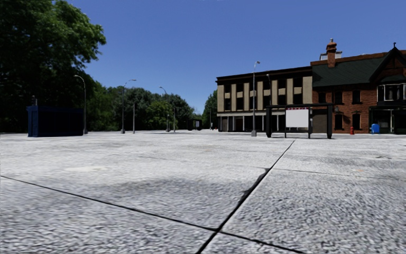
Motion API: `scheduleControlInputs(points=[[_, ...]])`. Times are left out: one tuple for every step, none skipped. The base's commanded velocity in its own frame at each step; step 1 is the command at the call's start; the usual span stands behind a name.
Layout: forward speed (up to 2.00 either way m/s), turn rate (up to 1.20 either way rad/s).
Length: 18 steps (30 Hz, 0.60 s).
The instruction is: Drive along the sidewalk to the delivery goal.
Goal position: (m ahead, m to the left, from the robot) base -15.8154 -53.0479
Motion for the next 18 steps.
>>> scheduleControlInputs(points=[[2.0, -0.91], [2.0, -0.91], [2.0, -0.91], [2.0, -0.91], [2.0, -0.91], [2.0, -0.91], [2.0, -0.91], [2.0, -0.91], [2.0, -0.91], [2.0, -0.91], [2.0, -0.91], [2.0, -0.91], [2.0, -0.91], [2.0, -0.91], [2.0, -0.91], [2.0, -0.91], [2.0, -0.91], [2.0, -0.91]])
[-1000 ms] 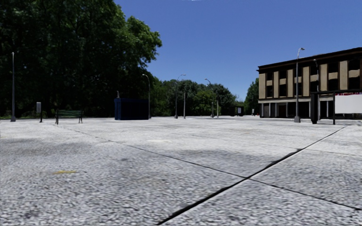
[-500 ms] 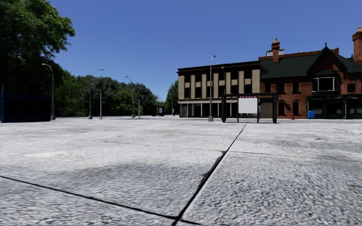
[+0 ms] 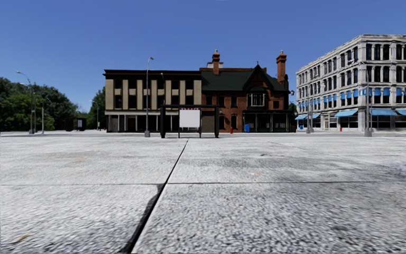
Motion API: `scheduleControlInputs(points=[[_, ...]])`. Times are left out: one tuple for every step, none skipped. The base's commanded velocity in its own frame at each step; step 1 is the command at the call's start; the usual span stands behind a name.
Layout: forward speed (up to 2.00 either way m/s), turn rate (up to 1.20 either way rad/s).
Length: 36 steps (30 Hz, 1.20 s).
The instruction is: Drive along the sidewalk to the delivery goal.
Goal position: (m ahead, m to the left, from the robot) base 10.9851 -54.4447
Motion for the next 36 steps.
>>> scheduleControlInputs(points=[[2.0, -0.91], [2.0, -0.91], [2.0, -0.91], [2.0, -0.91], [2.0, -0.91], [2.0, -0.91], [2.0, -0.91], [2.0, -0.91], [2.0, -0.91], [2.0, -0.91], [2.0, -0.91], [2.0, -0.91], [2.0, -0.91], [2.0, -0.91], [2.0, -0.91], [2.0, -0.91], [2.0, -0.84], [2.0, 0.0], [2.0, 0.0], [2.0, 0.0], [2.0, 0.0], [2.0, 0.0], [2.0, 0.0], [2.0, 0.0], [2.0, 0.0], [2.0, 0.0], [2.0, 0.0], [2.0, 0.0], [2.0, 0.0], [2.0, 0.0], [2.0, 0.0], [2.0, 0.0], [2.0, 0.0], [2.0, 0.0], [2.0, 0.0], [2.0, 0.0]])
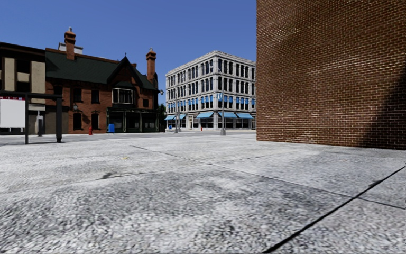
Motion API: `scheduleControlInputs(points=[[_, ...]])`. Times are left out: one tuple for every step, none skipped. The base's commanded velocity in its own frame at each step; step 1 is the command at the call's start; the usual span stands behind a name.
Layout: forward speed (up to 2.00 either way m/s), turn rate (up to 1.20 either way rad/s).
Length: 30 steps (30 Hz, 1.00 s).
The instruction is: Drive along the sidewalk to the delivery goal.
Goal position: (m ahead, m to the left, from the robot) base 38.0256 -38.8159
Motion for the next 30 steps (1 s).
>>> scheduleControlInputs(points=[[2.0, 0.0], [2.0, 0.0], [2.0, 0.0], [2.0, 0.0], [2.0, 0.0], [2.0, 0.0], [2.0, 0.0], [2.0, 0.0], [2.0, 0.0], [2.0, 0.0], [2.0, 0.0], [2.0, 0.0], [2.0, 0.0], [2.0, 0.0], [2.0, 0.0], [2.0, 0.0], [2.0, 0.0], [2.0, 0.0], [2.0, 0.0], [2.0, 0.0], [2.0, 0.0], [2.0, 0.0], [2.0, 0.0], [2.0, 0.0], [2.0, 0.0], [2.0, 0.0], [2.0, 0.0], [2.0, 0.0], [2.0, 0.0], [2.0, 0.0]])
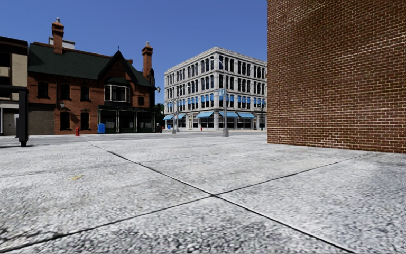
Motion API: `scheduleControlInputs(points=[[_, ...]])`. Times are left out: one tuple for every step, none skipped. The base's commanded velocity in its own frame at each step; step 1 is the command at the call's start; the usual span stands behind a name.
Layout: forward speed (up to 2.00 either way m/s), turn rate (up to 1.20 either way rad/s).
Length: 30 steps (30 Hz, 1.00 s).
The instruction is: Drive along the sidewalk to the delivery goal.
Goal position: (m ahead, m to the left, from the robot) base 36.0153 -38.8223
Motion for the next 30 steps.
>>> scheduleControlInputs(points=[[2.0, 0.0], [2.0, 0.0], [2.0, 0.0], [2.0, 0.0], [2.0, 0.0], [2.0, 0.0], [2.0, 0.0], [2.0, 0.0], [2.0, 0.0], [2.0, 0.0], [2.0, 0.0], [2.0, 0.0], [2.0, 0.0], [2.0, 0.0], [2.0, 0.0], [2.0, 0.0], [2.0, 0.0], [2.0, 0.0], [2.0, 0.0], [2.0, 0.0], [2.0, 0.0], [2.0, 0.0], [2.0, 0.0], [2.0, 0.0], [2.0, 0.0], [2.0, 0.0], [2.0, 0.0], [2.0, 0.0], [2.0, 0.0], [2.0, 0.0]])
